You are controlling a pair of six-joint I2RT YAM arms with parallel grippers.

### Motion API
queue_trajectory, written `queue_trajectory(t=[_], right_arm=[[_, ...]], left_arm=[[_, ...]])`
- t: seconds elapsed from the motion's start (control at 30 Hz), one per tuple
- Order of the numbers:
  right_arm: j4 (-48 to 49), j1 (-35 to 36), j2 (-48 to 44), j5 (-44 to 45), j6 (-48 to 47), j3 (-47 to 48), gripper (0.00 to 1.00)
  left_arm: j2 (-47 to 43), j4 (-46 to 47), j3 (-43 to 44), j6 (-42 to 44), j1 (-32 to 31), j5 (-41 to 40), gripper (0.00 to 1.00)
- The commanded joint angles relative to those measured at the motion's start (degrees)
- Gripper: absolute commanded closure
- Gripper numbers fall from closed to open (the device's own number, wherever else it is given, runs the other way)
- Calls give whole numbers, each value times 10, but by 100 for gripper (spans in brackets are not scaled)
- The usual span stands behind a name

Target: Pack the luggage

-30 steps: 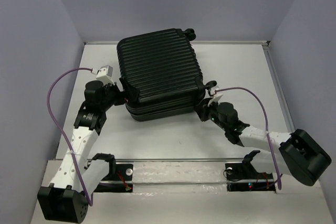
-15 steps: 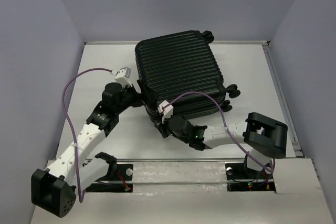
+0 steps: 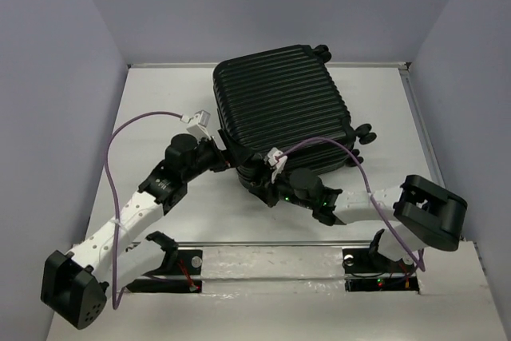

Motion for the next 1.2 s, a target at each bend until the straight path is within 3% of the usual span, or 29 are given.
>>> queue_trajectory(t=[0.0,0.07,0.13,0.2,0.27,0.37,0.43,0.47,0.53,0.57,0.63,0.67,0.8,0.9,1.0,1.1,1.17], right_arm=[[68,4,-94,-124,45,-77,93],[-3,4,-134,-59,46,-99,93],[-86,4,-209,28,69,-129,92],[-132,-2,-293,56,95,-156,92],[-210,-2,-341,78,127,-159,68],[-324,-2,-415,129,174,-151,23],[-396,-2,-458,168,190,-137,17],[-413,-2,-469,182,200,-131,18],[-470,-2,-488,212,205,-124,22],[-485,-2,-503,241,211,-119,33],[-517,-2,-513,265,216,-114,68],[-524,-2,-516,281,220,-113,93],[-563,-2,-520,325,270,-116,93],[-585,-2,-525,351,309,-120,93],[-610,-2,-530,384,335,-123,93],[-610,-2,-522,412,349,-113,93],[-611,-2,-515,441,349,-110,93]], left_arm=[[56,88,29,-28,-86,-27,1],[70,88,49,-16,-134,-61,1],[69,35,86,17,-142,-104,1],[47,-8,140,63,-140,-170,1],[36,-57,208,91,-126,-229,1],[60,-126,312,137,-77,-253,1],[105,-138,351,156,-40,-223,1],[152,-142,396,155,7,-194,1],[205,-146,447,161,34,-151,1],[233,-160,502,171,42,-152,1],[328,-178,560,177,69,-137,1],[359,-188,590,179,76,-119,1],[535,-216,751,165,120,-50,1],[613,-217,821,148,147,-8,1],[759,-263,995,139,157,20,1],[860,-282,1110,120,164,44,1],[888,-249,1118,100,172,83,1]])
